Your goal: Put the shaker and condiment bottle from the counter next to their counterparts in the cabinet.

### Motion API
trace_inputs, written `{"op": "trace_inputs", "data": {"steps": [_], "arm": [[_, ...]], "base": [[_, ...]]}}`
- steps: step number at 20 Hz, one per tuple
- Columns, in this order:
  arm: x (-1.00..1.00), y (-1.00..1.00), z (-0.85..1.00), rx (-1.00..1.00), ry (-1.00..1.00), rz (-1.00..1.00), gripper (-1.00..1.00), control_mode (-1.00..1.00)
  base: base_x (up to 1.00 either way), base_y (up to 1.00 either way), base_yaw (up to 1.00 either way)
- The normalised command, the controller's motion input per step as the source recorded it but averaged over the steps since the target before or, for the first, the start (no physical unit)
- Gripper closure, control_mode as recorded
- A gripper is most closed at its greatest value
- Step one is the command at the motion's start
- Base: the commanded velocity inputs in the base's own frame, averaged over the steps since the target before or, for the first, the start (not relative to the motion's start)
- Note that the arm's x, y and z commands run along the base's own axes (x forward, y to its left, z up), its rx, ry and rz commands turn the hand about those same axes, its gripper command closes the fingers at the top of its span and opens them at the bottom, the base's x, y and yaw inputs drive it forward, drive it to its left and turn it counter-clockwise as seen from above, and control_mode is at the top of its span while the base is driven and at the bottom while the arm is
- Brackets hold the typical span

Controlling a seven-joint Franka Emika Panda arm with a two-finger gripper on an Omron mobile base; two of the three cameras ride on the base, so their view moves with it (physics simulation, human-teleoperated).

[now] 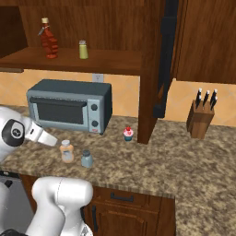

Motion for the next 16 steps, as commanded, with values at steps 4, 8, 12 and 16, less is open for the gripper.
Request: {"op": "trace_inputs", "data": {"steps": [4, 8, 12, 16], "arm": [[0.0, 0.0, -0.26, 0.0, -0.05, -0.02, -1.0, -1.0], [0.05, 0.05, -0.43, 0.0, -0.12, -0.05, -1.0, -1.0], [0.06, 0.07, -0.39, -0.01, -0.18, -0.03, -1.0, -1.0], [0.03, 0.11, -0.17, -0.06, -0.24, -0.03, -1.0, -1.0]], "base": [[0.0, 0.0, 0.0], [0.0, 0.0, 0.0], [0.0, 0.0, 0.0], [0.0, 0.0, 0.0]]}}
